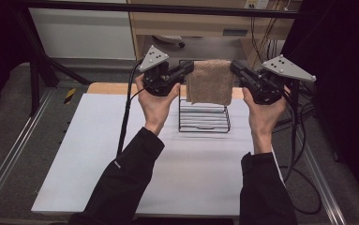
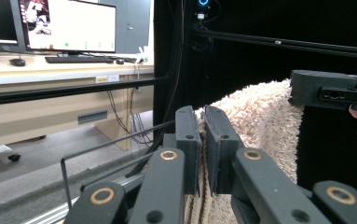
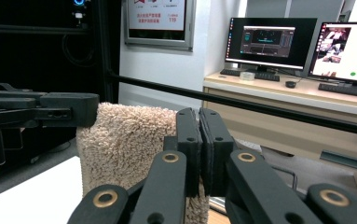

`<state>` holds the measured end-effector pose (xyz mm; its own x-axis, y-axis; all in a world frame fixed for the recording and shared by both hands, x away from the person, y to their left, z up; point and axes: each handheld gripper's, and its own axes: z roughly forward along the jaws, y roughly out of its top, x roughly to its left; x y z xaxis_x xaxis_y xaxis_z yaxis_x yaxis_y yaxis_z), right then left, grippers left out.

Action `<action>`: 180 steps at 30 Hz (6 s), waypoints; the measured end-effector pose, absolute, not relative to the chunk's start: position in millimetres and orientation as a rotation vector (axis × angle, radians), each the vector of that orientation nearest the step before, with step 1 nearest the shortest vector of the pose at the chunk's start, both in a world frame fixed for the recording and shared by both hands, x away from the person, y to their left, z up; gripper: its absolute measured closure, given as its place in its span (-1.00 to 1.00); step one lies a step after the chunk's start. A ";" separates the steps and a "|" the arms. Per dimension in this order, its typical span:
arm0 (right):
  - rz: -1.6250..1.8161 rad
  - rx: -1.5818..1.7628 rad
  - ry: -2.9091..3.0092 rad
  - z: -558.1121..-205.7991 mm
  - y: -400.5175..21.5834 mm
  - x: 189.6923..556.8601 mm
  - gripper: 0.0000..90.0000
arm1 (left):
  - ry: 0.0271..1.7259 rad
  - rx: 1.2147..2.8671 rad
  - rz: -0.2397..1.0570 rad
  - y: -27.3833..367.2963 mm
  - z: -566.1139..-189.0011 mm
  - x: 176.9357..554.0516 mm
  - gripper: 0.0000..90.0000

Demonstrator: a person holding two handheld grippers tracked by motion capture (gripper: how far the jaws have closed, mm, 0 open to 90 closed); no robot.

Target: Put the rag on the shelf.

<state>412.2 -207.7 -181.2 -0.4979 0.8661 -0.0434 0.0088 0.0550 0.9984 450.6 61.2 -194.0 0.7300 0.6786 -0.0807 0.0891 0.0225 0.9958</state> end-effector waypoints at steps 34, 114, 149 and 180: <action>1.546 0.876 1.569 -151.4 -208.5 461.1 0.95 | 0.683 1.487 0.576 54.3 -155.8 488.2 0.88; 1.460 0.859 1.785 -226.9 -223.0 456.6 0.94 | 0.644 1.665 0.559 49.4 -235.1 477.9 0.86; 1.408 0.833 1.900 -257.1 -225.9 448.6 0.93 | 0.649 1.856 0.415 41.4 -228.4 477.8 0.92; 1.448 0.901 1.970 -263.3 -224.2 448.4 0.99 | 0.632 1.928 0.452 42.4 -265.3 481.1 0.99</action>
